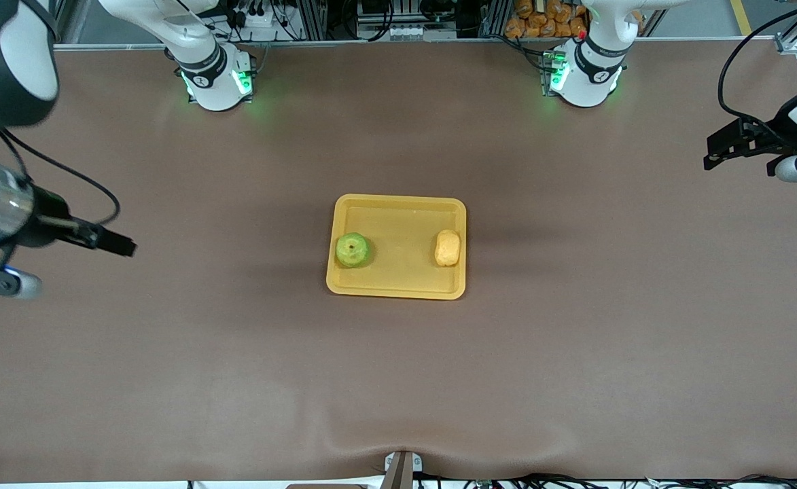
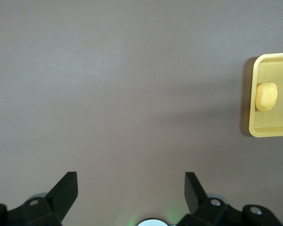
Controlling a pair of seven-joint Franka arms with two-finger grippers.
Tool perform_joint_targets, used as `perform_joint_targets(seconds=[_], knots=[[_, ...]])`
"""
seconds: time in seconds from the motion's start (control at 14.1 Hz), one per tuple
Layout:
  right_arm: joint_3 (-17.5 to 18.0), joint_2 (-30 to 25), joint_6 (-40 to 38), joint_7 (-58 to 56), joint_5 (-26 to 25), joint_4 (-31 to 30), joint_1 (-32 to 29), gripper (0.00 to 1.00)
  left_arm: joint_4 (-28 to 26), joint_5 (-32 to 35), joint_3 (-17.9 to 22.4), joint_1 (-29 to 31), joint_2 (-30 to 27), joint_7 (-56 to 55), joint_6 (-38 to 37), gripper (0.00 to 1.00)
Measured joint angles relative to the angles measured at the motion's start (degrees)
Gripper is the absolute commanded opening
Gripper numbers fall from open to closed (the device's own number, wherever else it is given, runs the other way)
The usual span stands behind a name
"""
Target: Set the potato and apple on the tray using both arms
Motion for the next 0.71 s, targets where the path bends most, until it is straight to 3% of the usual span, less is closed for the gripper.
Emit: perform_joint_targets(seconds=[0.35, 0.71], knots=[[-0.1, -4.4, -4.0, -7.8, -0.3, -1.1, -5.4, 1.0, 0.0, 0.0, 0.0, 0.0, 0.0, 0.0, 0.0, 1.0], [0.3, -12.6, -4.5, -9.8, -0.5, -10.0, -5.8, 1.0, 0.1, 0.0, 0.0, 0.0, 0.0, 0.0, 0.0, 1.0]])
